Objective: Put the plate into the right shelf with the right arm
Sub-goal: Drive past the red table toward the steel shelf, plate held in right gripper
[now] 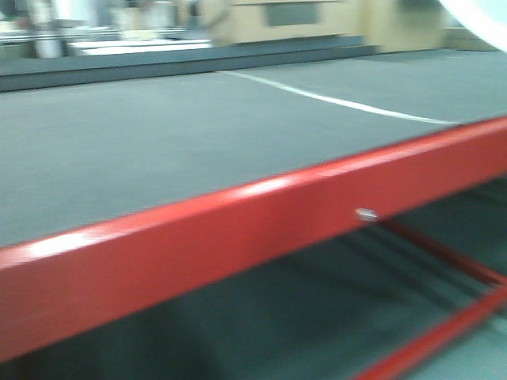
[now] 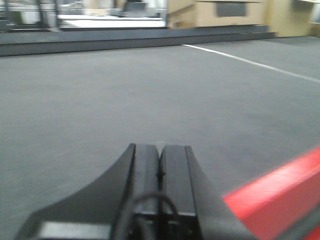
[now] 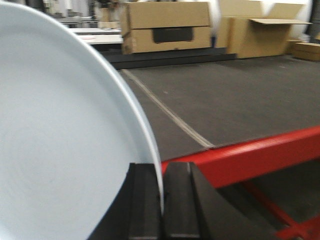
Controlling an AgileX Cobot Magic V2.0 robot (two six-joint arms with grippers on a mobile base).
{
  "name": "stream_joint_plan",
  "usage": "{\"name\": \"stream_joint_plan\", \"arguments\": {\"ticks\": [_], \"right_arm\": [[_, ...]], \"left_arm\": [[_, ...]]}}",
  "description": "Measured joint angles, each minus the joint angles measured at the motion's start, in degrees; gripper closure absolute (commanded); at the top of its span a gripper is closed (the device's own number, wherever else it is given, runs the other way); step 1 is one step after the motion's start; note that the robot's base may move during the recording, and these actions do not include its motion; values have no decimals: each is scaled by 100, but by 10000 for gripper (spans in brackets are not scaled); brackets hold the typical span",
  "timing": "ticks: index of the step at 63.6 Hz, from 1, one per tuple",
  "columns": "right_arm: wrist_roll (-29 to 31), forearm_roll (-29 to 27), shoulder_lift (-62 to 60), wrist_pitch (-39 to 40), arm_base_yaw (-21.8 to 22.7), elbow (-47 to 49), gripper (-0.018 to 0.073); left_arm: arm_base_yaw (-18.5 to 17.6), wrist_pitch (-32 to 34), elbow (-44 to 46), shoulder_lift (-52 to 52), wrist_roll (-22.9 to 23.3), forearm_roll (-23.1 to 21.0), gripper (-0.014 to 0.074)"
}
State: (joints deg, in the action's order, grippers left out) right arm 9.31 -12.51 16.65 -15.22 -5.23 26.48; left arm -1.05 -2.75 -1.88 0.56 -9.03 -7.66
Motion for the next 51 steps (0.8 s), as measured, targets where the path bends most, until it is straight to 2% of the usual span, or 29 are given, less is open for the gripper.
{"name": "stream_joint_plan", "arguments": {"ticks": [51], "right_arm": [[0,0,0,0,0,0,497]], "left_arm": [[0,0,0,0,0,0,724]]}}
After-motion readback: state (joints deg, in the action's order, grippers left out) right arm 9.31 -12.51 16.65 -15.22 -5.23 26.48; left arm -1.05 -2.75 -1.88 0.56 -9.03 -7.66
